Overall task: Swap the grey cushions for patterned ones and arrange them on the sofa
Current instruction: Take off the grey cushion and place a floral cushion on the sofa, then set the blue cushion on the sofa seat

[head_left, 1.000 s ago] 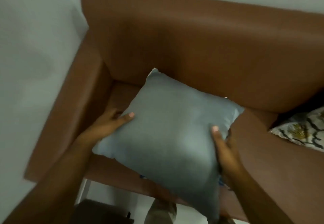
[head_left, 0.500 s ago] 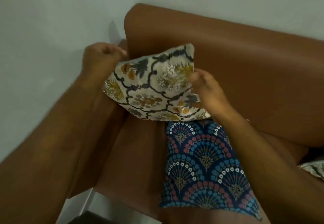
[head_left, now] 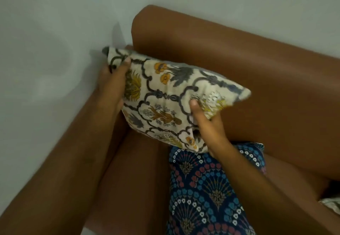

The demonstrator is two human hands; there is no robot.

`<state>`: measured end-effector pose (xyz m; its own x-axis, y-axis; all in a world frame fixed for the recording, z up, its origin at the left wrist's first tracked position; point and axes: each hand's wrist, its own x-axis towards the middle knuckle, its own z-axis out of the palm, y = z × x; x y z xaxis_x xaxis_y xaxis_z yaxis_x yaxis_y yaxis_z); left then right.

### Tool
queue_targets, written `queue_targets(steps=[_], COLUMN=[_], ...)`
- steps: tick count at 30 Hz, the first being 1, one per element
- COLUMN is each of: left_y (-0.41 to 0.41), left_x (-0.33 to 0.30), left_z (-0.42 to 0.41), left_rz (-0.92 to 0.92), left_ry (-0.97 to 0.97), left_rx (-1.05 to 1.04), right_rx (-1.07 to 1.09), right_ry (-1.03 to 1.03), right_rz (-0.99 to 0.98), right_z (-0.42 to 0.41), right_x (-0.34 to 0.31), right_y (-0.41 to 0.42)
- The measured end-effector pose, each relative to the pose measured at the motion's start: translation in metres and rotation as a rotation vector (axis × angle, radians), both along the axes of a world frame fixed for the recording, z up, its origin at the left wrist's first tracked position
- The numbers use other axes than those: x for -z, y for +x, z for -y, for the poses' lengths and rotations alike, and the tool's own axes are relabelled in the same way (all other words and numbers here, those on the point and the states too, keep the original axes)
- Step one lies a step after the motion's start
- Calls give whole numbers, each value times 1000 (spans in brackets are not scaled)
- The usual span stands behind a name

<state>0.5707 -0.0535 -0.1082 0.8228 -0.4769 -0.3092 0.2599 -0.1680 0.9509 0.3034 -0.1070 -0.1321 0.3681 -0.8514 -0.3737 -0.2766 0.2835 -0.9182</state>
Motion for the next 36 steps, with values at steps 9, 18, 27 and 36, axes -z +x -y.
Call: queue_targets(steps=[9, 18, 27, 36], left_y=[-2, -200, -321, -369], left_x=[27, 107, 128, 107], left_z=[3, -131, -181, -157], left_rz=[202, -272, -468, -566], left_ry=[191, 466, 513, 558], left_rx=[30, 233, 562, 545], right_rx=[-14, 187, 75, 58], right_ry=[5, 99, 377, 539], right_rz=[-13, -742, -731, -764], right_z=[36, -42, -74, -79], right_x=[16, 82, 105, 75], right_y=[-23, -215, -298, -405])
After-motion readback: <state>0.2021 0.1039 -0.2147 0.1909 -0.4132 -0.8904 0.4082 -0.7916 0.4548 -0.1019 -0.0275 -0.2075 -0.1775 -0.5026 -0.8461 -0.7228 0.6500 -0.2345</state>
